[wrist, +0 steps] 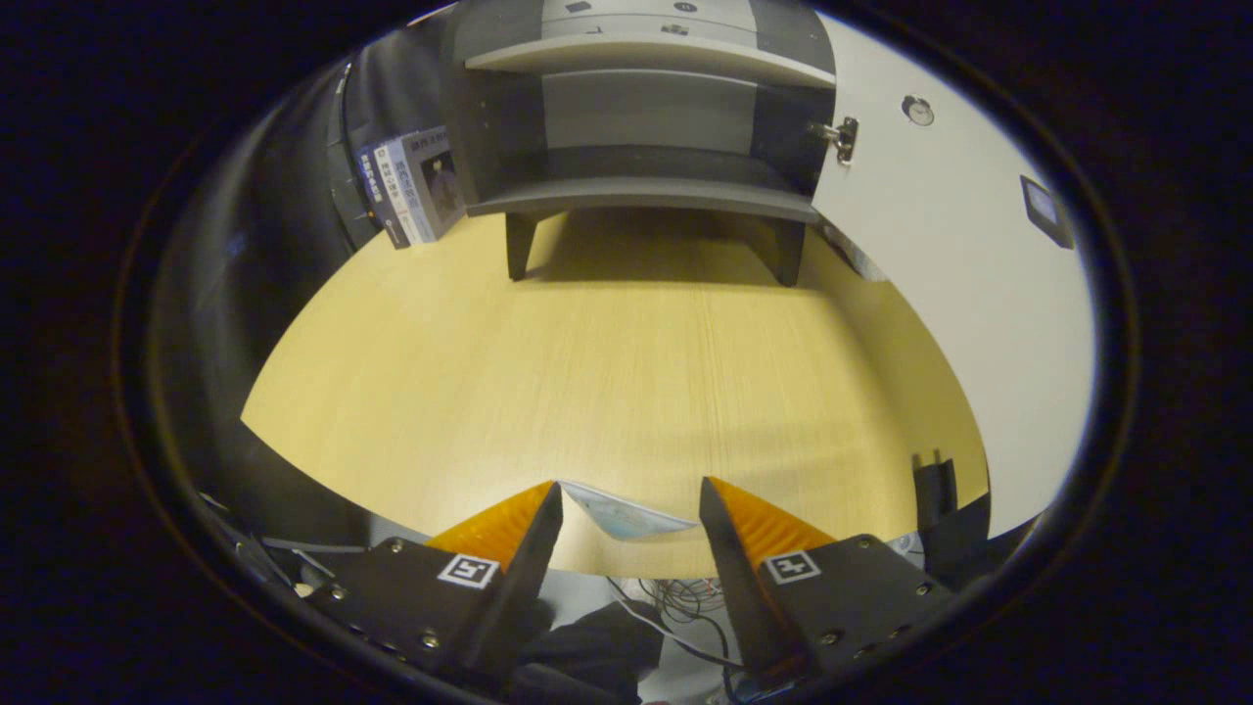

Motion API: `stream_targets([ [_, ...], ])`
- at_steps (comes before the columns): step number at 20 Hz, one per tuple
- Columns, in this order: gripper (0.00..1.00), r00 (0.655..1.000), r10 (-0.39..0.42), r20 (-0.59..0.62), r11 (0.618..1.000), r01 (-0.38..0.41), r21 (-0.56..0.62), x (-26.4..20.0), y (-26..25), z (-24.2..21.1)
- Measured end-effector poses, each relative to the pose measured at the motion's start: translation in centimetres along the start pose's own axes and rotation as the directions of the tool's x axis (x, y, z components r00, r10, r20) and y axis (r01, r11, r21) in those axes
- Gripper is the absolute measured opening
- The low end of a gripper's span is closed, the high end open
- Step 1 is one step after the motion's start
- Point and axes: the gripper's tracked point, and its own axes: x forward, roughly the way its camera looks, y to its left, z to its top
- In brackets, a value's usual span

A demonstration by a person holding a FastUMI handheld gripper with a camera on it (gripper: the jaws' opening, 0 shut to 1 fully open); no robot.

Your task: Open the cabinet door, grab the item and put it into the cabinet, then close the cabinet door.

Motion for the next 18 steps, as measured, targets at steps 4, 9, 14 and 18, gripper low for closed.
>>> stream_targets([
  [4, 0.49, 1.000, -0.005, -0.004, 1.000, 0.005, 0.004, 0.3, 0.1, -0.1],
  [9, 0.49, 0.997, 0.018, 0.080, 1.000, -0.017, -0.014, -1.1, 0.4, 3.3],
  [14, 0.49, 0.996, 0.049, 0.073, 0.997, -0.045, -0.057, -0.4, 1.3, 4.3],
  [18, 0.49, 0.998, 0.048, 0.036, 0.997, -0.046, -0.057, -0.2, 1.3, 2.3],
])
